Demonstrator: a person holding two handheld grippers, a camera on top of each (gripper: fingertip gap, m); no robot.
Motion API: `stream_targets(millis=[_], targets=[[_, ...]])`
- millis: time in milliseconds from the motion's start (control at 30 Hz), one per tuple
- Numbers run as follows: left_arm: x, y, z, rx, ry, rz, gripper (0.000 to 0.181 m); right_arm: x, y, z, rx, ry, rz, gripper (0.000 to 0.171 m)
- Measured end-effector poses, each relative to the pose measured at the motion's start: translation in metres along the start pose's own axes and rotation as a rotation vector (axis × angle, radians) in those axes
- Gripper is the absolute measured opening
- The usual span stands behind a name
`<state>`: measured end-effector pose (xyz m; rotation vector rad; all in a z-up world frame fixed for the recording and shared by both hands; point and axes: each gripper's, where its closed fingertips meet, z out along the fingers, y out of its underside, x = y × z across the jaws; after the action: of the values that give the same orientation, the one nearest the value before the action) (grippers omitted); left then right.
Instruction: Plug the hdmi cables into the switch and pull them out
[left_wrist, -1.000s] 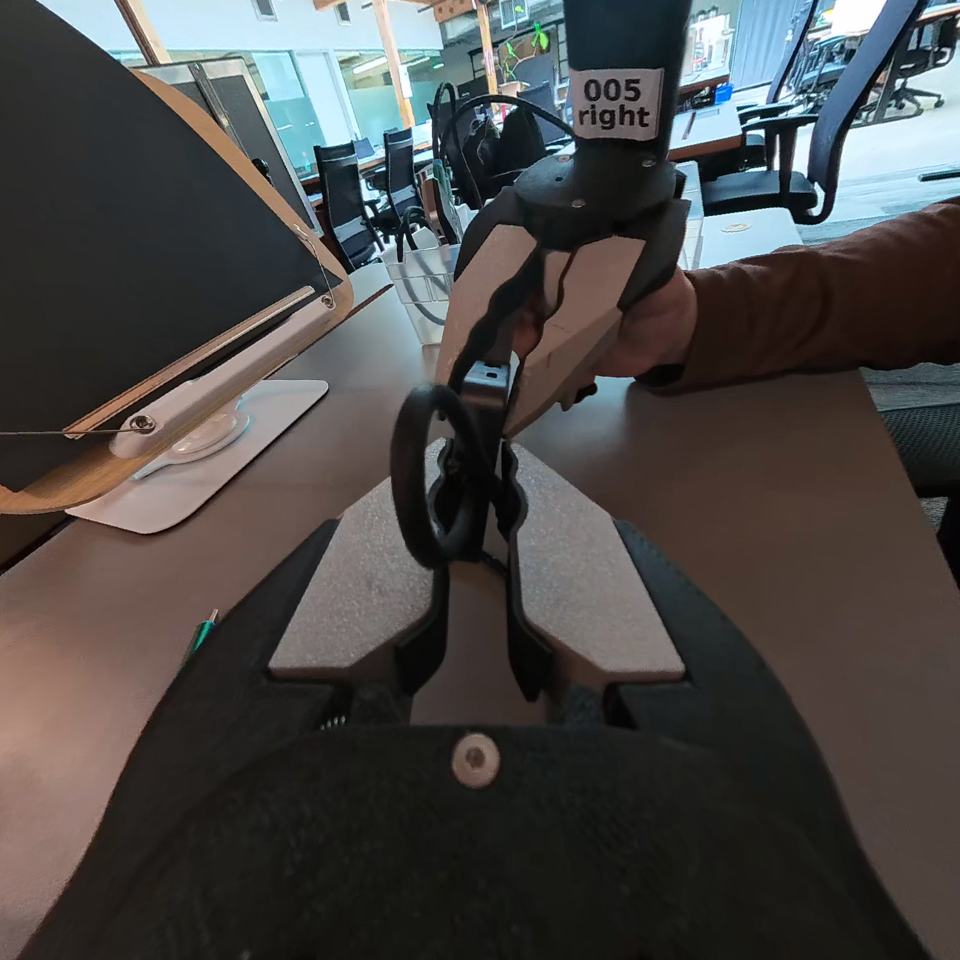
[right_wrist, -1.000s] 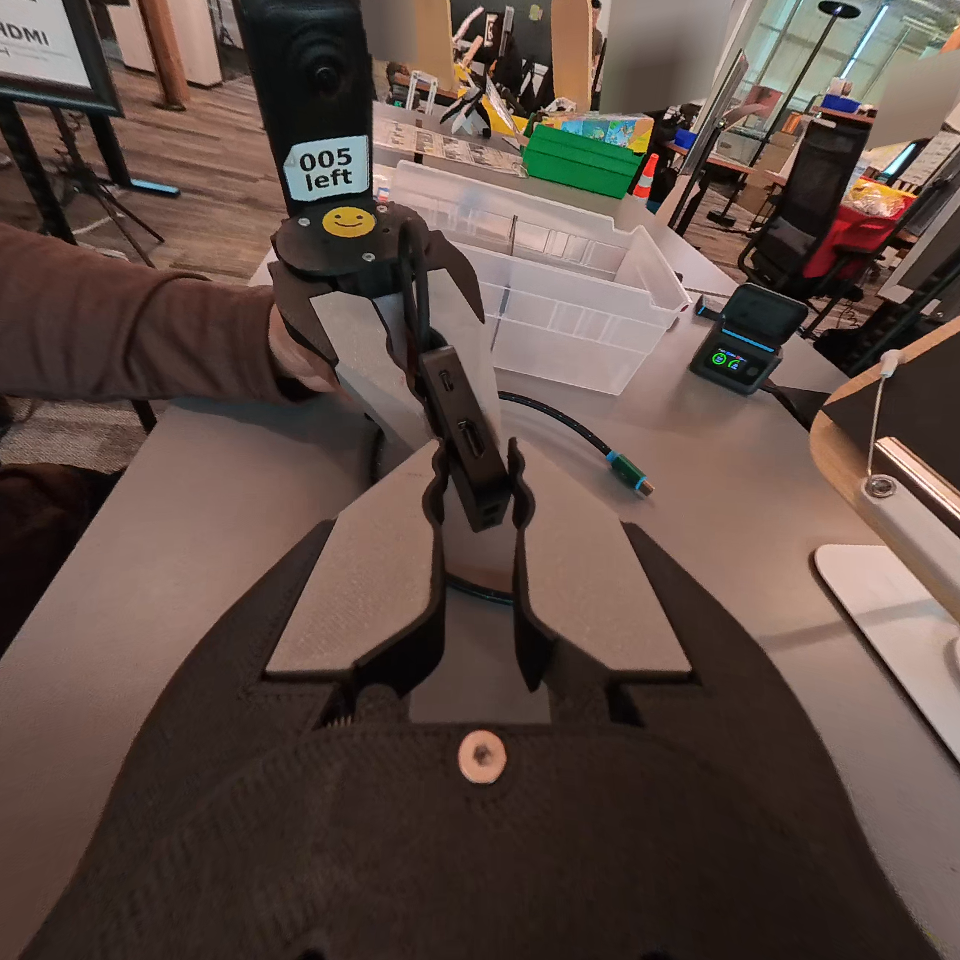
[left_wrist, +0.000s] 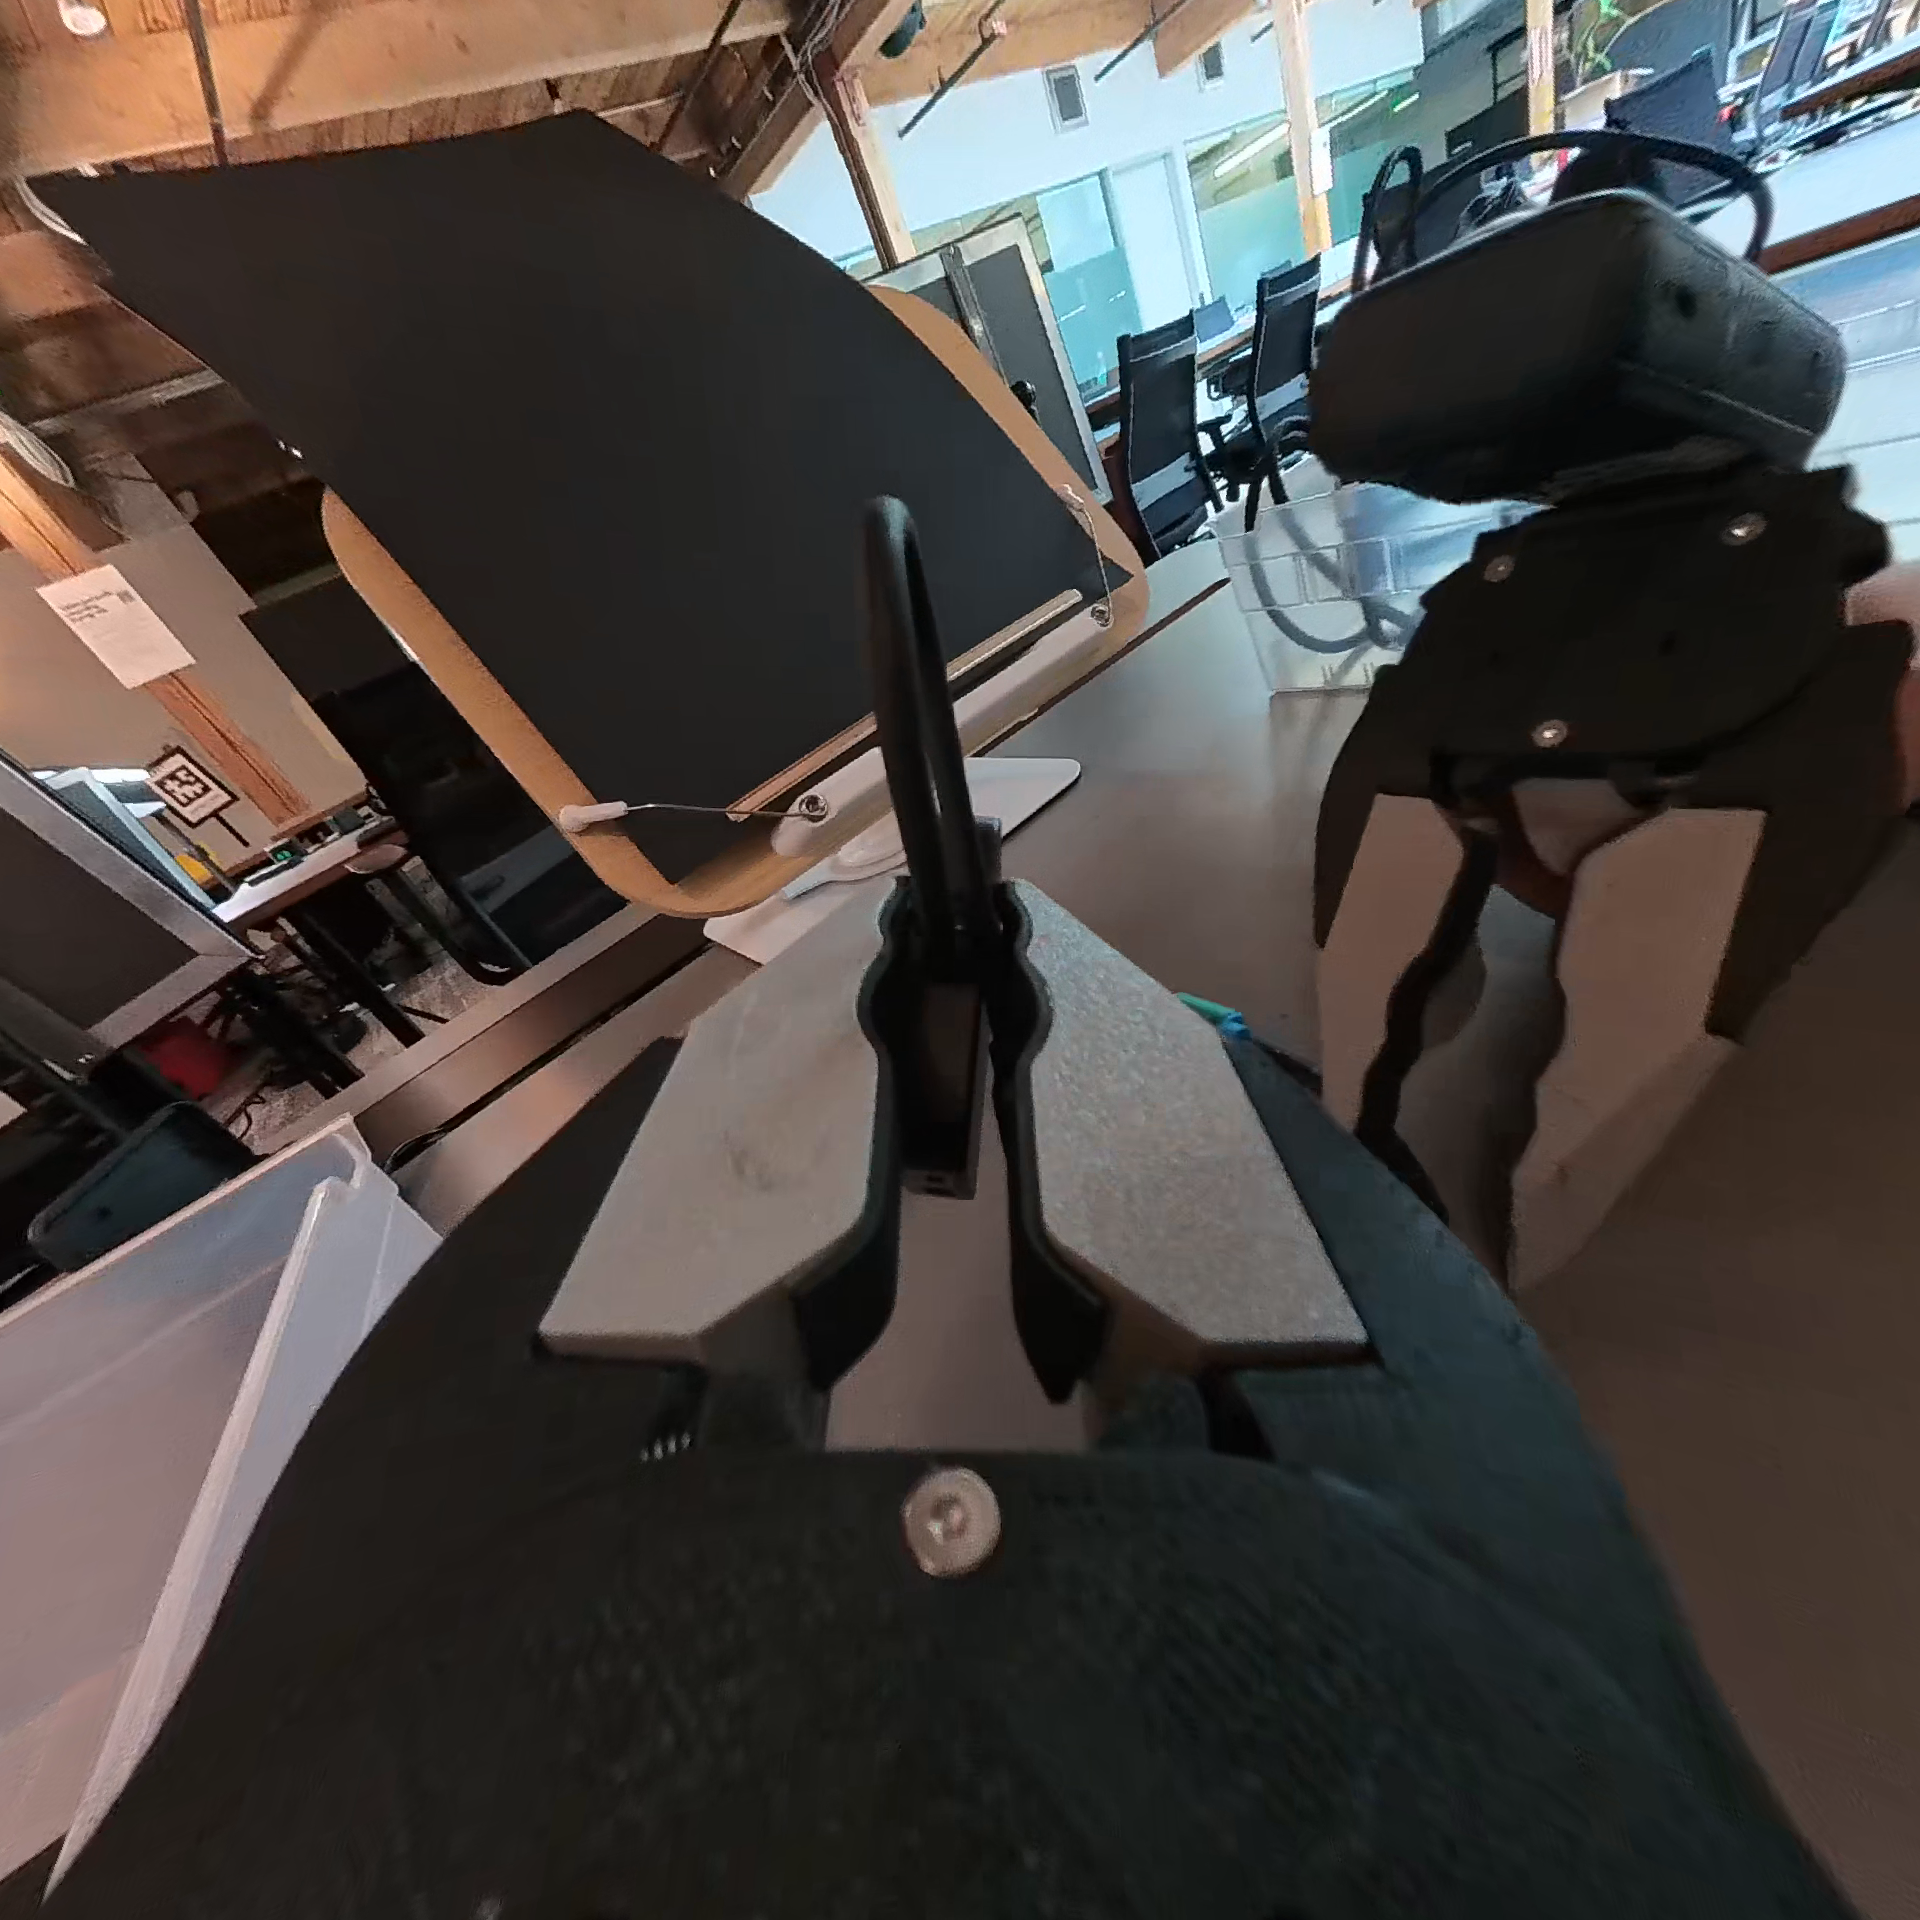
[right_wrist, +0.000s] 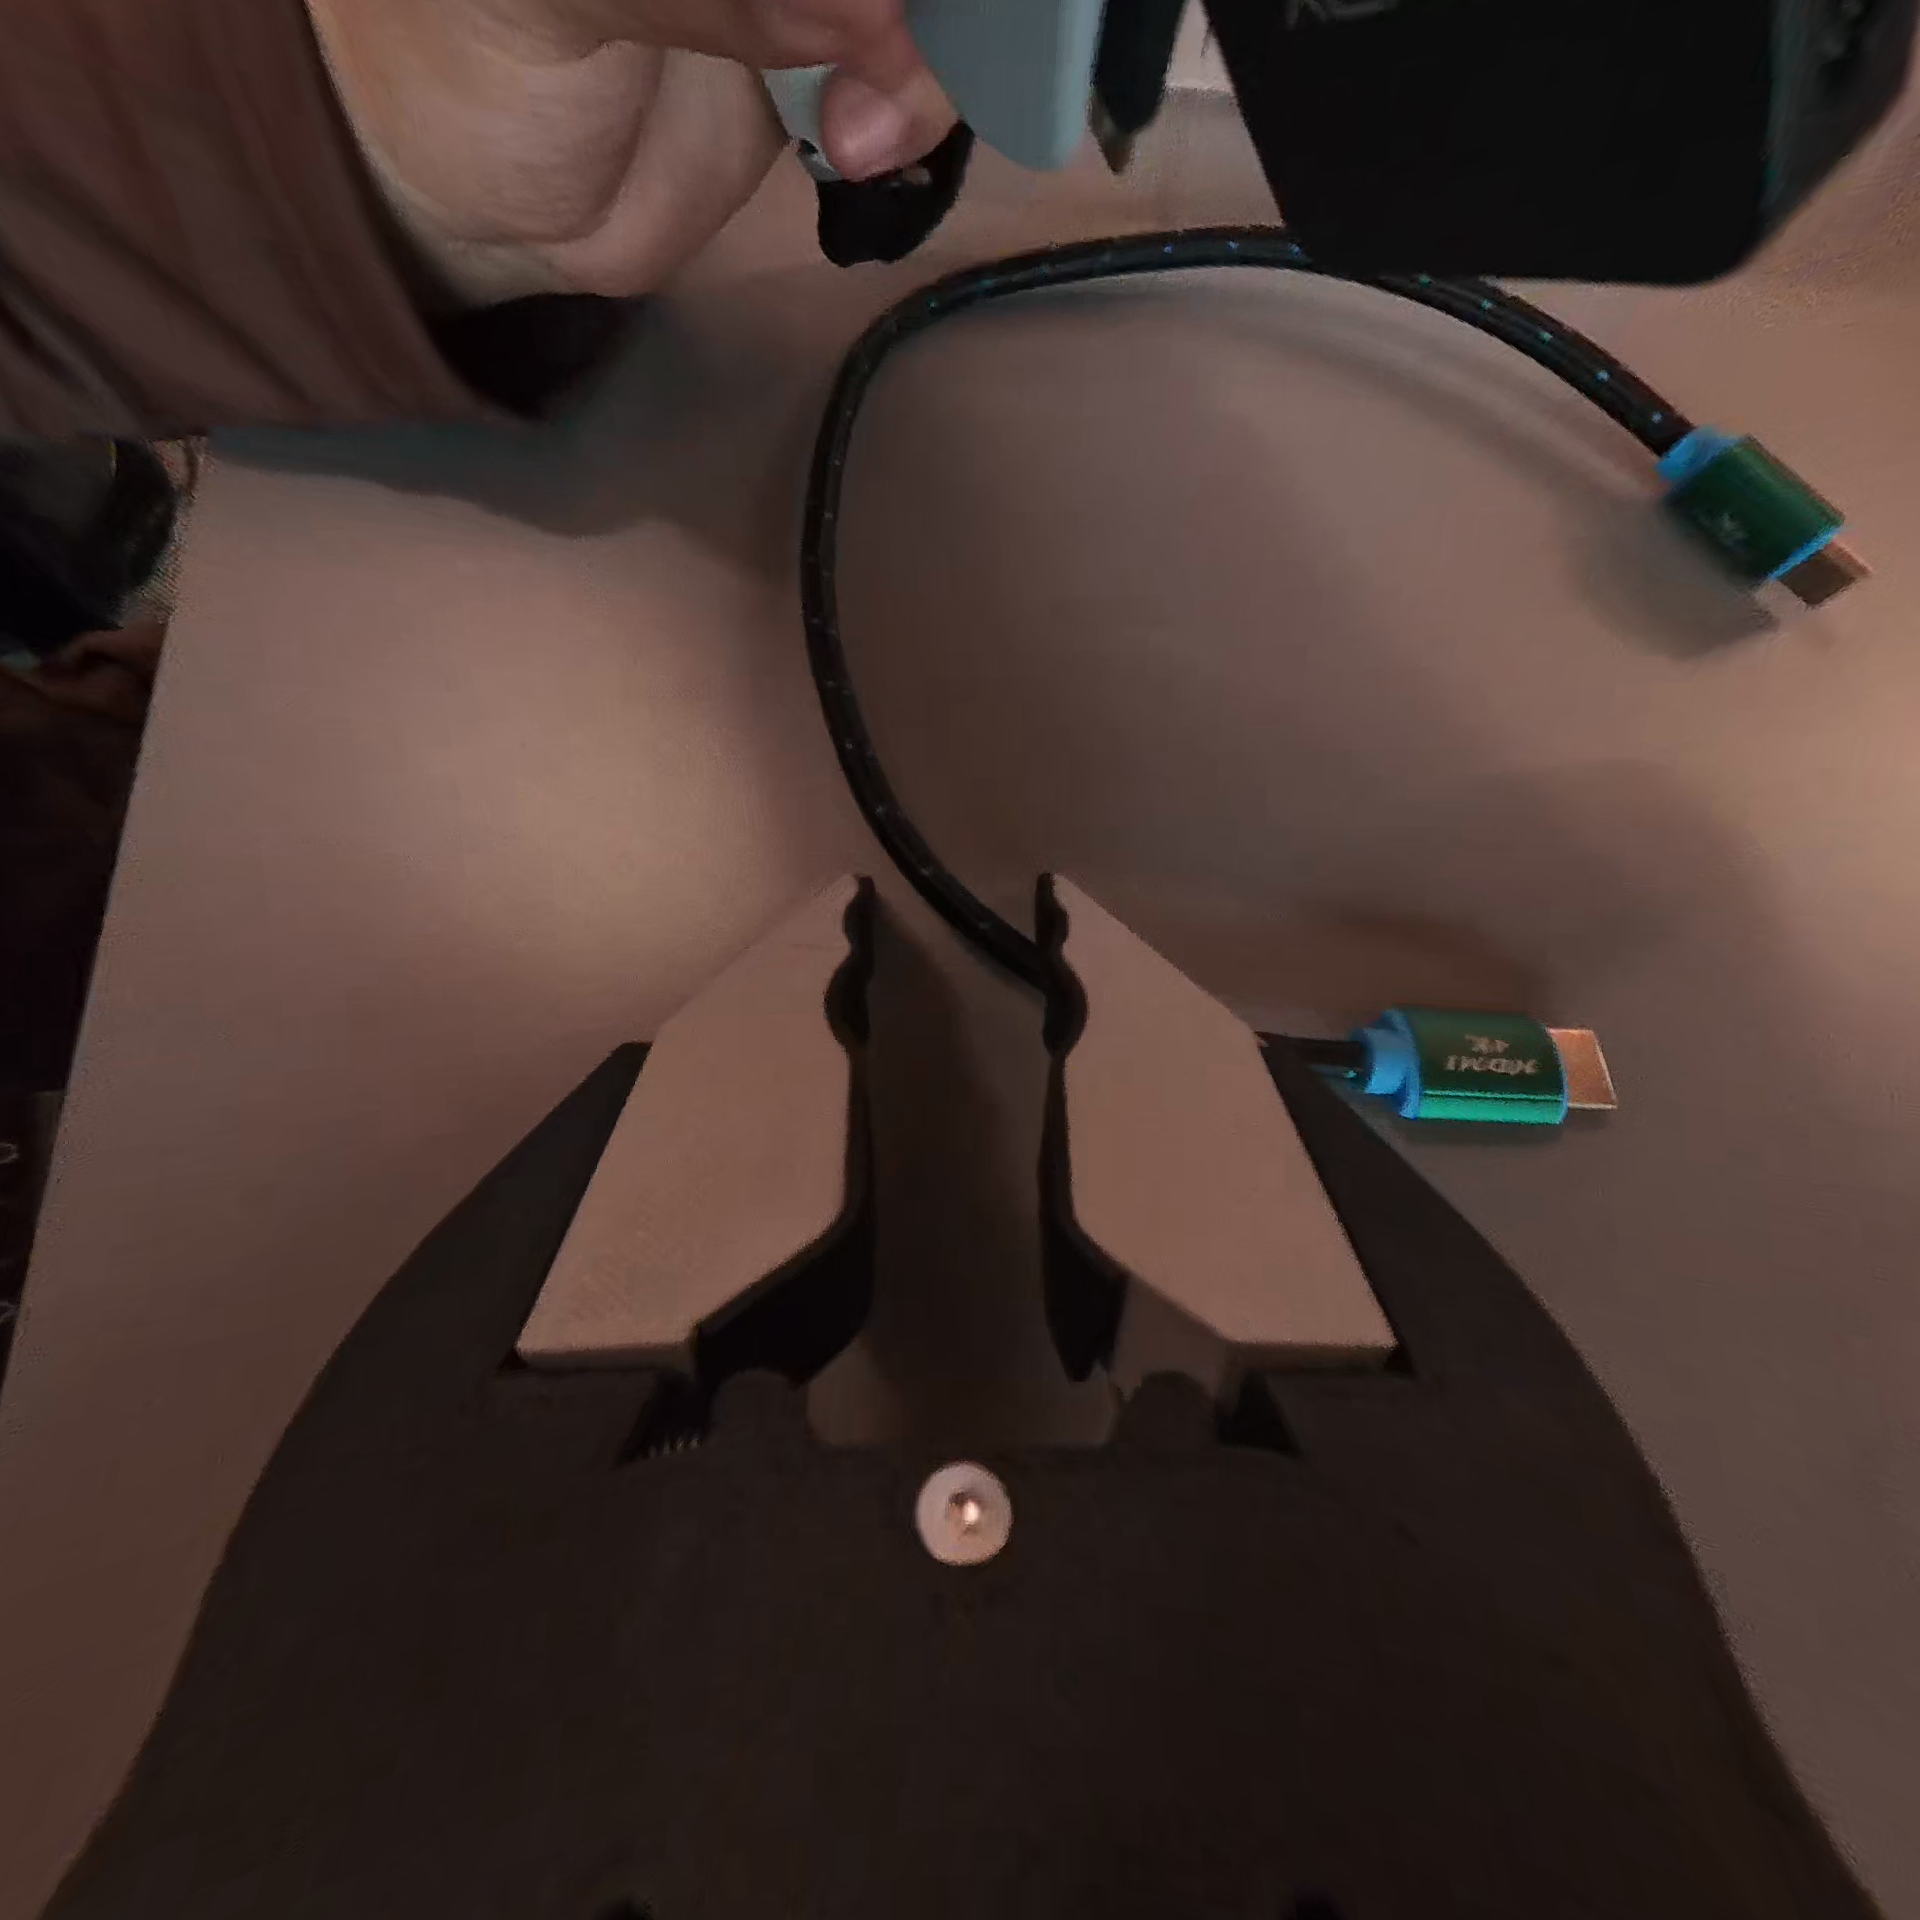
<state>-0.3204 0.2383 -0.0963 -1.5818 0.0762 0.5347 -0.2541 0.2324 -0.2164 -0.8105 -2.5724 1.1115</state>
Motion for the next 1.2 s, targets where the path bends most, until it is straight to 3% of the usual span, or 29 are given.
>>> stream_targets(millis=[33, 167, 267, 433, 600, 1200], targets=[[0.000, 0.001, 0.000, -0.006, -0.002, 0.004, 0.014, 0.003, 0.003, -0.003, -0.008, -0.002, 0.009, 0.021], [0.001, 0.002, 0.002, -0.017, -0.005, 0.023, 0.014, 0.030, 0.019, -0.020, -0.058, 0.061, 0.086, 0.023], [0.001, 0.002, 0.002, -0.019, -0.010, 0.035, 0.013, 0.076, 0.036, -0.041, -0.100, 0.284, 0.147, 0.025], [0.001, 0.002, 0.002, -0.028, -0.032, 0.084, 0.013, 0.110, 0.039, -0.063, -0.006, 0.436, 0.251, 0.024], [0.002, 0.006, 0.004, -0.056, -0.044, 0.116, 0.013, 0.115, 0.036, -0.059, 0.073, 0.422, 0.320, 0.023], [0.000, 0.012, 0.005, -0.092, -0.059, 0.132, 0.014, 0.113, 0.041, -0.050, 0.021, 0.410, 0.312, 0.022]])
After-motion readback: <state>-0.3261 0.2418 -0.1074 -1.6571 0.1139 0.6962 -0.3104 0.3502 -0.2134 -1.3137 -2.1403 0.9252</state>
